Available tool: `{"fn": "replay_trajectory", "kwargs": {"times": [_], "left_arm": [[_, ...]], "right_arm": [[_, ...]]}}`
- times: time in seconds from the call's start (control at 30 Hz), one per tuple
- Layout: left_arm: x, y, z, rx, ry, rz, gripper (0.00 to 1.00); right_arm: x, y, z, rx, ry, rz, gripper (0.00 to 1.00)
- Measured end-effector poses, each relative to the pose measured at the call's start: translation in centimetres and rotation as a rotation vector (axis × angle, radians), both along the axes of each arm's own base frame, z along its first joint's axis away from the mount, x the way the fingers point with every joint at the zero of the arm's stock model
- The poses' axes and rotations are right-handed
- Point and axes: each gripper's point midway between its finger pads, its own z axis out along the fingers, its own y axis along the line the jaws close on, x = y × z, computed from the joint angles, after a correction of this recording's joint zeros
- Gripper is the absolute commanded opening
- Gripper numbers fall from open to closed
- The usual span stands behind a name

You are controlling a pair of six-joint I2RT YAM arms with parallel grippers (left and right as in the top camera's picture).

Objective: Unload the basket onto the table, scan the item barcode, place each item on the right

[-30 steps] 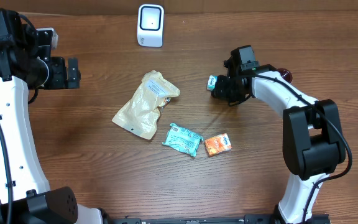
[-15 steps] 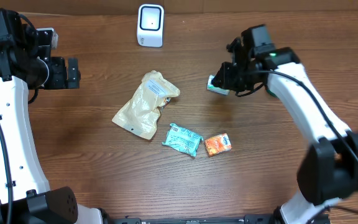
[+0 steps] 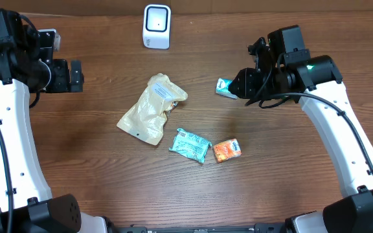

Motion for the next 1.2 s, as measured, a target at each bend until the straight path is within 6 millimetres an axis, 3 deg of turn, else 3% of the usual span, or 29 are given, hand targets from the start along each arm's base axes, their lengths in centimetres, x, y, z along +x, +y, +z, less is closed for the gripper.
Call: {"fn": "replay_trajectory", "kwargs": {"times": [0.33,0.87,1.07,1.2], "left_arm": [[0.0,0.0,0.0,0.000,0.000,0.000,1.00],[0.0,0.0,0.0,0.000,0.000,0.000,1.00],[0.0,0.0,0.0,0.000,0.000,0.000,1.00],[0.0,0.0,0.0,0.000,0.000,0.000,1.00]], "right_arm": [[0.3,-0.5,-1.4,-0.038,0.038,-0.027,0.40],[-0.7,-1.1,-2.0,-0.070,0.085,-0.035,0.44],[-1.6,-0.9,-1.8,-0.052,0.121,-0.024,0.44],[-1.9,-0.7,-0.1,-0.039,0.123,-0.019,0.44]]}}
